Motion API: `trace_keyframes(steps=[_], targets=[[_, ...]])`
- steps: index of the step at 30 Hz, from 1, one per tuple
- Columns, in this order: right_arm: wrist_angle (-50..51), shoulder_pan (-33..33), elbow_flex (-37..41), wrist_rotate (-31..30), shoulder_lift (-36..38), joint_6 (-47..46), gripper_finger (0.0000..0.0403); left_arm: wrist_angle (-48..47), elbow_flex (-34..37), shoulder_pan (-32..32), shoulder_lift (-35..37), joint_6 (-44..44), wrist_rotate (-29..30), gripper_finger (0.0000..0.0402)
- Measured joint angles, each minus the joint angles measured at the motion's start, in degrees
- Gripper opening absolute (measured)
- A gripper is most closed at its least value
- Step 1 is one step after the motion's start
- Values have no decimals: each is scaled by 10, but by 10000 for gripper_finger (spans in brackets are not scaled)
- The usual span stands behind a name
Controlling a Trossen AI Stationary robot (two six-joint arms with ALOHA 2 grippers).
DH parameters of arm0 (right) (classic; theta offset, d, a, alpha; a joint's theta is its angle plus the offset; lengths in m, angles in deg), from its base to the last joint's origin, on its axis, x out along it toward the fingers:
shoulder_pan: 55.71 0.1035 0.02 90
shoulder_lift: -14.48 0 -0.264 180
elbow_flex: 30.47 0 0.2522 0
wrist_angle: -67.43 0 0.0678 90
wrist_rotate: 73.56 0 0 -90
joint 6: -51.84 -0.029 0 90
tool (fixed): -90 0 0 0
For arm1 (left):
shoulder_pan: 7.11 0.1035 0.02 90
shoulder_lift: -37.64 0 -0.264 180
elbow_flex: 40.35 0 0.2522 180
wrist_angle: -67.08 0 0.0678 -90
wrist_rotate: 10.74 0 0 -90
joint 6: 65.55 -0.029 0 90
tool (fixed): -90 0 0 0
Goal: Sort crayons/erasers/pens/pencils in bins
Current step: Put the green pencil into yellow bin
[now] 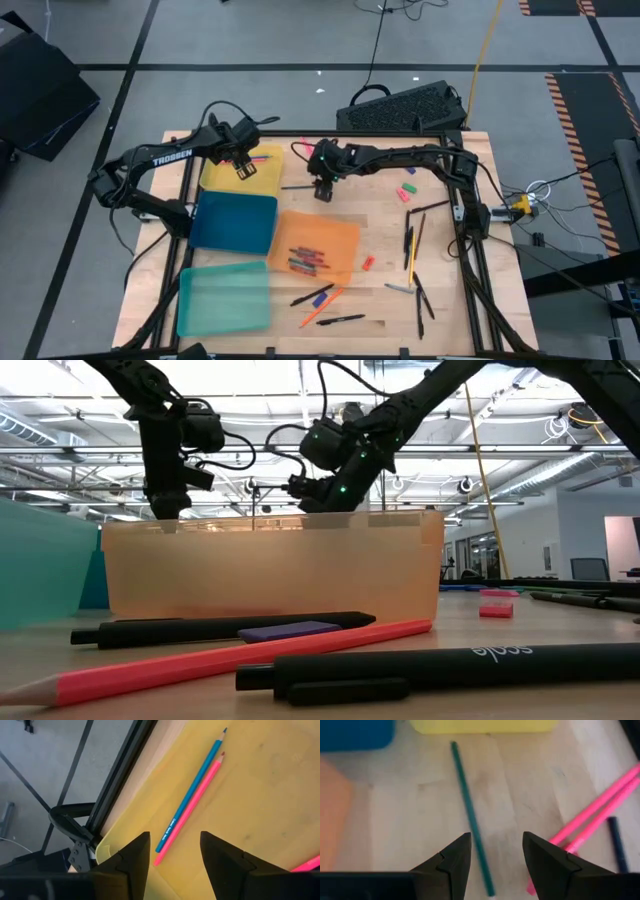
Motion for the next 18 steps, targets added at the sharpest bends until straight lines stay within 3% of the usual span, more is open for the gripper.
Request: trace_keyframes(steps=[18], targets=[[24, -4, 0, 25, -49, -2, 122, 2, 0, 0, 0, 2, -15, 177]])
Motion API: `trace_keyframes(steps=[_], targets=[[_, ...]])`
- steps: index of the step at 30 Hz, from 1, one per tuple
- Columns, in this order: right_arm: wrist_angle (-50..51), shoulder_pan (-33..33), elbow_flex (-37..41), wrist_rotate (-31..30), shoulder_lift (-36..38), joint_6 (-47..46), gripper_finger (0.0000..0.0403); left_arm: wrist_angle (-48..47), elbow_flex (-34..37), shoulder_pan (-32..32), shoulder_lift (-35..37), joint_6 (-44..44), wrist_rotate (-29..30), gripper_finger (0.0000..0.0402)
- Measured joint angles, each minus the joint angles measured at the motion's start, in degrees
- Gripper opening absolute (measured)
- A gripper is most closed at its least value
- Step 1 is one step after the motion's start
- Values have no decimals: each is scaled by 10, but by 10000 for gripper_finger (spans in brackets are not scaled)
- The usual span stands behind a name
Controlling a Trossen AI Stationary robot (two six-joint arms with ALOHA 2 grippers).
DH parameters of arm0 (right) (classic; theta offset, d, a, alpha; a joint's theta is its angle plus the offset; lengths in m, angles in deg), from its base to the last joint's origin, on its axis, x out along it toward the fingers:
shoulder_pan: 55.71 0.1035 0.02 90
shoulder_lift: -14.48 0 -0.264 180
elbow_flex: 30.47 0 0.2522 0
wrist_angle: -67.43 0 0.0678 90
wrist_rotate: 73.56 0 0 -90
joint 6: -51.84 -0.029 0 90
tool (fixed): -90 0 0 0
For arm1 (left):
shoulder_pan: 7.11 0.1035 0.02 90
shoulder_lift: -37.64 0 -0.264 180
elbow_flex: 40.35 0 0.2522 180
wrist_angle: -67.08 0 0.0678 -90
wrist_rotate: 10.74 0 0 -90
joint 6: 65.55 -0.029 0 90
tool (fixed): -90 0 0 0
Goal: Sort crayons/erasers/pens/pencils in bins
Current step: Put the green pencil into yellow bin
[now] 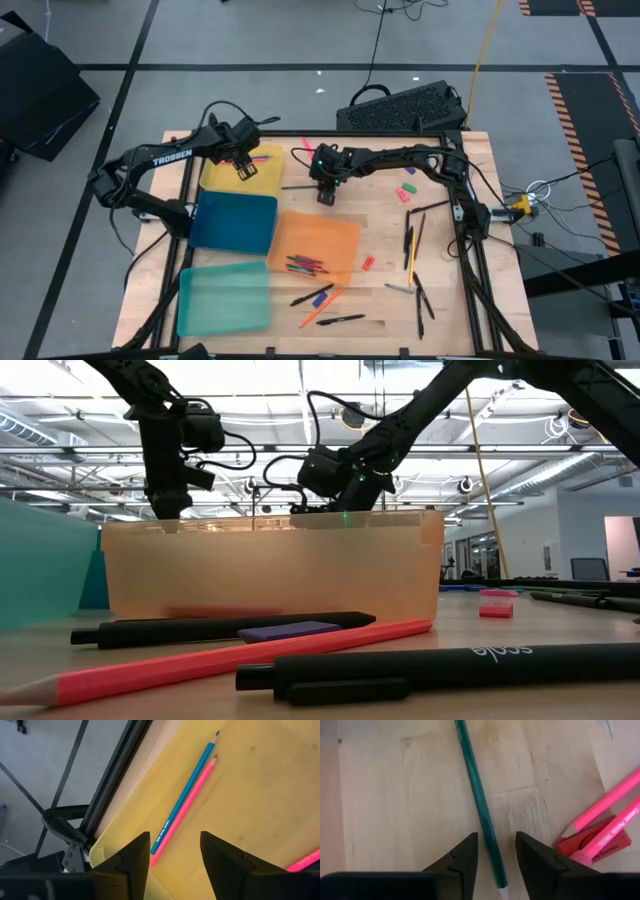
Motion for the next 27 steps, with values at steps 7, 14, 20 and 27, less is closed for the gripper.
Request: trace_keyframes(steps=[7, 14, 20, 27], targets=[[56, 0, -2, -10, 1, 55, 78, 0, 0, 0, 5, 26, -67, 177], [113, 0, -2, -10, 2, 84, 56, 13, 0, 0, 49, 50, -105, 177], [135, 0, -1, -11, 2, 109, 34, 35, 0, 2, 83, 42, -103, 177], [134, 0, -1, -12, 2, 109, 8, 50, 0, 2, 92, 40, -103, 177]])
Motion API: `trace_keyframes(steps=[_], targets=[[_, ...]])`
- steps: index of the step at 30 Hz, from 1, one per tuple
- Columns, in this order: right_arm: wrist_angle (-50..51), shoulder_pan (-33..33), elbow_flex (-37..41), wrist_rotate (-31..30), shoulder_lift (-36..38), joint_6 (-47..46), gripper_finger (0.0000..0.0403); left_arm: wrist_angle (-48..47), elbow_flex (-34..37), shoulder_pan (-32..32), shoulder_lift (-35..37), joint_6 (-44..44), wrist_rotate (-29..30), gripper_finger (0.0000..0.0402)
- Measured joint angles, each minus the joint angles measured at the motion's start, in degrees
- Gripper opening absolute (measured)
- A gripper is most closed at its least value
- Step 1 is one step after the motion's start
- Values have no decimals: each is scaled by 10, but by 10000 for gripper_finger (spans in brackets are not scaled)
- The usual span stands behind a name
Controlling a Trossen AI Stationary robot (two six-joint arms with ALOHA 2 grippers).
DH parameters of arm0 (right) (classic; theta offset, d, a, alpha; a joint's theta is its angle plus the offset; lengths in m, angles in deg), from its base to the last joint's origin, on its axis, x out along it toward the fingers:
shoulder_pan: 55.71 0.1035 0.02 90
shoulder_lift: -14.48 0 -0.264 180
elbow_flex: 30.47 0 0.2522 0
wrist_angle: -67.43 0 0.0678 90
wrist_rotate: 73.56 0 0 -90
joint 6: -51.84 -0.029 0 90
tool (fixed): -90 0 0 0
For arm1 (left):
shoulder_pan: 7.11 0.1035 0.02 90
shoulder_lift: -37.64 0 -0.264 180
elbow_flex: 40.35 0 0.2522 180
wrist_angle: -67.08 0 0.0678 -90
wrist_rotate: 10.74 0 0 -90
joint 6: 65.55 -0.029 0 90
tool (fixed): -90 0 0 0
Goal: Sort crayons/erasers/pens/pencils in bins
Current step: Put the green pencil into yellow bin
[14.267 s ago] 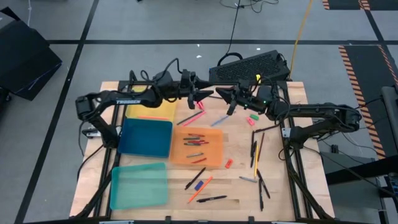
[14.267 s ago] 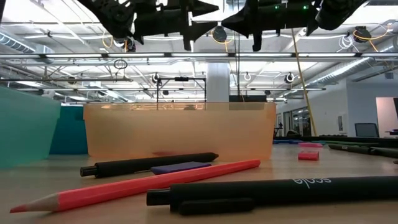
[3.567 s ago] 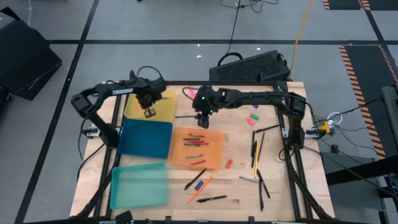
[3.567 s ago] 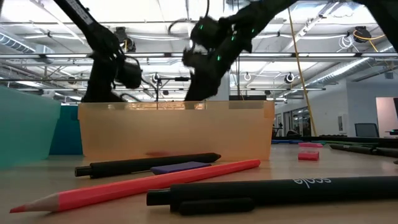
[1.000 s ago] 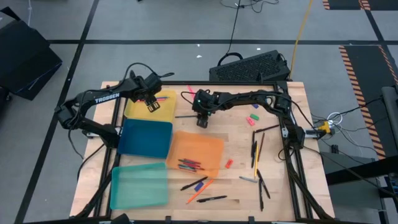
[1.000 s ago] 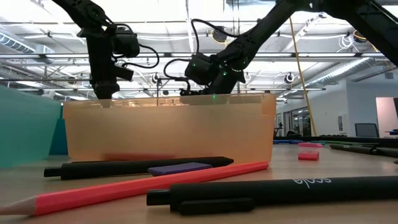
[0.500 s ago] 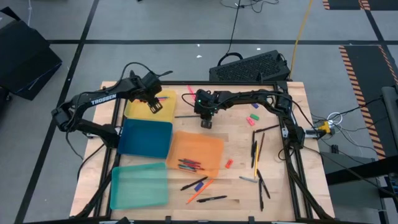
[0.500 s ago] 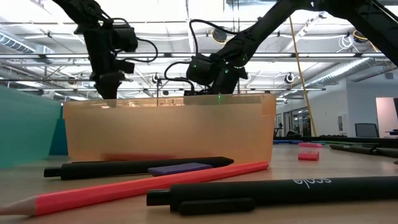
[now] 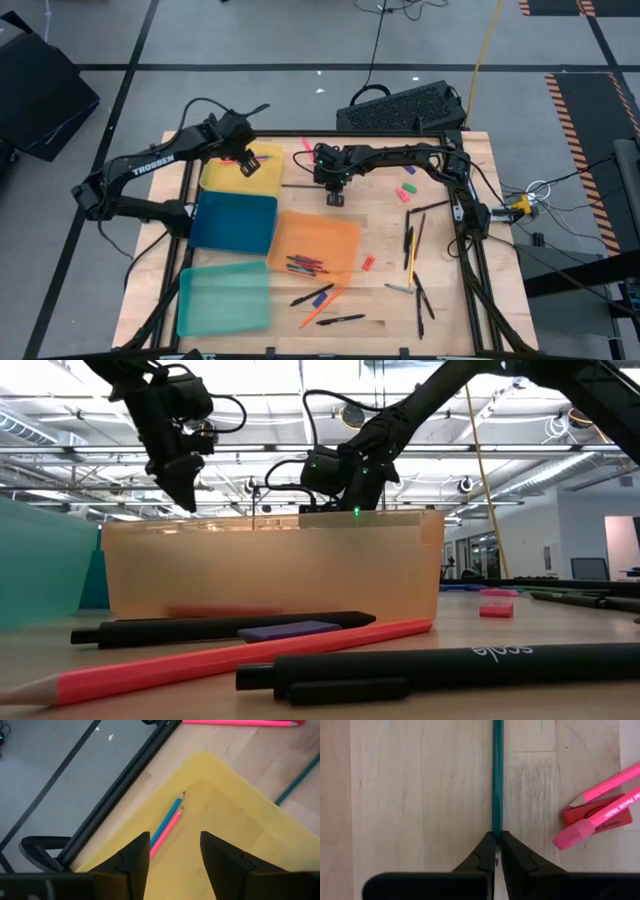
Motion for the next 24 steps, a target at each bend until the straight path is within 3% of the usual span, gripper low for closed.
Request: trace_keyframes(steps=[6, 14, 24], targets=[[0, 2, 0, 0, 7, -8, 10, 1, 0, 0, 0, 15, -2, 177], [28, 5, 4, 0, 54, -15, 10, 25, 0, -3, 0, 31, -62, 177], [184, 4, 9, -1, 70, 0, 9, 45, 0, -20, 0, 34, -70, 177]])
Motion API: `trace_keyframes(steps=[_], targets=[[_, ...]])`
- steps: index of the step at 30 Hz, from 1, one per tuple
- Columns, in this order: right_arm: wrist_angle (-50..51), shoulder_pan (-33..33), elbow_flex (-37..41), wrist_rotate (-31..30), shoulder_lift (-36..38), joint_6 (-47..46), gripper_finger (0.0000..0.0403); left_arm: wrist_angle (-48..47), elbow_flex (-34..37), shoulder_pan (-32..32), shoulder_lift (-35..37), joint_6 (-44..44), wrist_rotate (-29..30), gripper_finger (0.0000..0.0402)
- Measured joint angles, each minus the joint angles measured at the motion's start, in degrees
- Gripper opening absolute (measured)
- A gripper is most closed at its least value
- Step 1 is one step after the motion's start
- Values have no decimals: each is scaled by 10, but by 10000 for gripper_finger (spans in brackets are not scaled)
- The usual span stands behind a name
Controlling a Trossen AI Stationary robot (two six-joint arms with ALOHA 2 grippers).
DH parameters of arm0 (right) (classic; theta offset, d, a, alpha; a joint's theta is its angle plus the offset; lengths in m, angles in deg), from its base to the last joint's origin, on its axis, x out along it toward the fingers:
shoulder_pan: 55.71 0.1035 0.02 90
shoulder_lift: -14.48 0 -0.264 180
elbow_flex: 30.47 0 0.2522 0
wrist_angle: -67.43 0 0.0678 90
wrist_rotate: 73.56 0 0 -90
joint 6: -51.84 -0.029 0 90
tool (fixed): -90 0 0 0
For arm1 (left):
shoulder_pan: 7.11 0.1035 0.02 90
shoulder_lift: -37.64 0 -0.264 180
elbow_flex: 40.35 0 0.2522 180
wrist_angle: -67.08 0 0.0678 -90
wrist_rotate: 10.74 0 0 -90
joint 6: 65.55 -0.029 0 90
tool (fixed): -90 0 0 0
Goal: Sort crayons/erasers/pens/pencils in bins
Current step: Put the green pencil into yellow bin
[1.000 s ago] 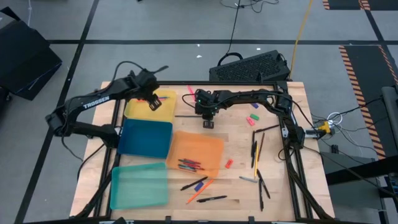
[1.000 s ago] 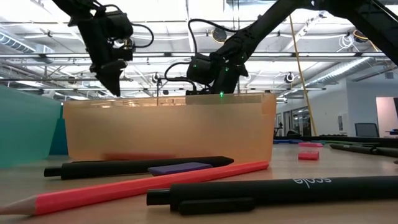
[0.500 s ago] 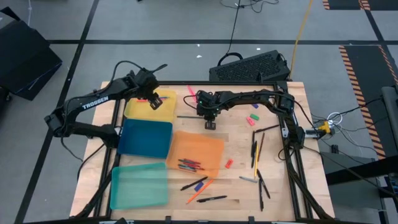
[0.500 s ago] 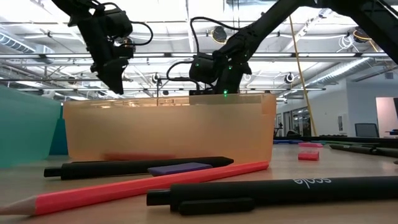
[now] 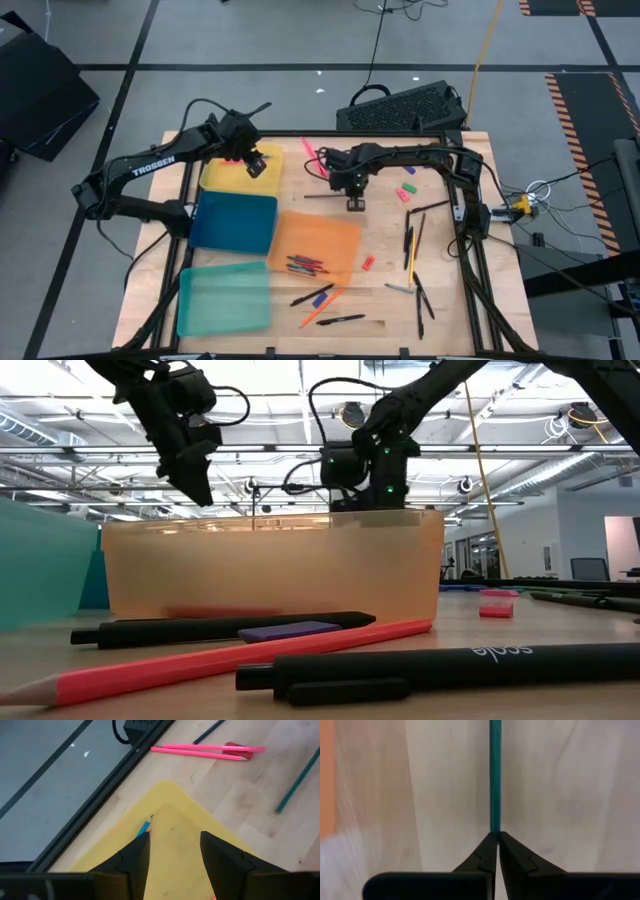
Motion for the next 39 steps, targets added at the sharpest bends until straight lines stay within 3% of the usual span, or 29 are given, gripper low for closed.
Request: trace_keyframes(steps=[7, 17, 22, 31, 39], targets=[[-4, 0, 43, 1, 3, -16, 15, 0, 0, -1, 0, 1, 0, 177], [-4, 23, 48, 15, 63, -47, 106, -1, 0, -1, 0, 1, 0, 177], [-57, 50, 82, 17, 93, -49, 130, -1, 0, -1, 0, -1, 1, 177], [-189, 52, 183, 2, 81, -104, 120, 0, 0, -1, 0, -9, 6, 177], [-197, 52, 221, -4, 80, -106, 70, 9, 0, -1, 0, 1, 6, 177]])
